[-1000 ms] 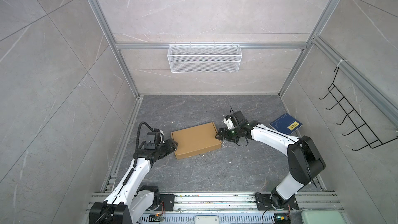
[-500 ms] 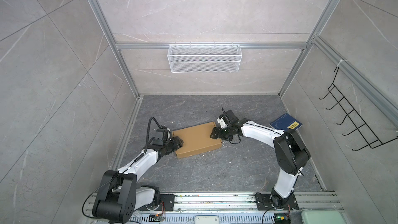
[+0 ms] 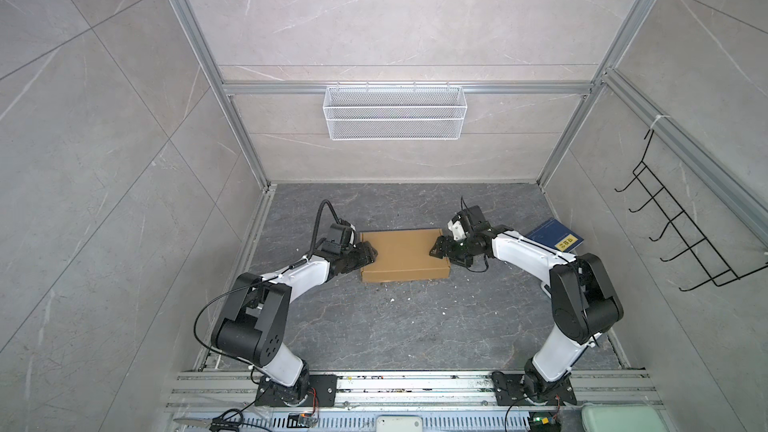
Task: Fold the paper box
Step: 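Open both grippers and lift them away from the flat box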
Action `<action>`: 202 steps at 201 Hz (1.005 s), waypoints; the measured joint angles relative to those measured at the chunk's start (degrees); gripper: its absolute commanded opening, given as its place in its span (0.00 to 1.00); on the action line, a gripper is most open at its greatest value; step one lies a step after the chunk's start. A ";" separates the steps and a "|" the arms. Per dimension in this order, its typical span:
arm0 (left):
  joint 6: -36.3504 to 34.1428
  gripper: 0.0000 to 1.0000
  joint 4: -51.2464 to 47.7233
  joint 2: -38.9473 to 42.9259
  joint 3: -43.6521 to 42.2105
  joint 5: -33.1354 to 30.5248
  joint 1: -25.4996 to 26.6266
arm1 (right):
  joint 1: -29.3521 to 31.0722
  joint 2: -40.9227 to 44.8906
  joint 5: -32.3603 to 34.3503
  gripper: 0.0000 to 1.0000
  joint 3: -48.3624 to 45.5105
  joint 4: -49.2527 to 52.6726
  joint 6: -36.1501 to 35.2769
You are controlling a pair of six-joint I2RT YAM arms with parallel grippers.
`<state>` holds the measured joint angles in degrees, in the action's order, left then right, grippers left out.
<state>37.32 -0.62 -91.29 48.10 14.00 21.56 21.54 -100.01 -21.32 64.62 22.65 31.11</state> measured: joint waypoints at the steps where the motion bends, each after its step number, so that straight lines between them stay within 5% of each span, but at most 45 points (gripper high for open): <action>1: 0.00 0.67 0.04 -0.07 0.00 0.00 0.00 | 0.00 0.00 -0.07 0.77 -0.11 -0.04 0.00; 93: -5.99 0.73 -5.40 3.21 -0.15 -1.62 0.74 | 0.07 0.00 -3.58 0.91 -1.05 -0.09 -1.55; 153: -14.40 0.79 -9.64 18.88 0.31 -7.67 1.33 | -3.82 9.84 -0.04 0.99 4.28 5.79 -6.40; 202: -22.53 0.85 -4.94 38.18 -8.26 -20.06 1.33 | -8.35 27.50 11.98 1.00 -1.31 0.63 -7.15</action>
<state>14.79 -5.56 -53.10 39.83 -6.07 22.90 13.19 -72.51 -9.34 63.31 23.29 23.97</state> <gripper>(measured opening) 0.844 0.995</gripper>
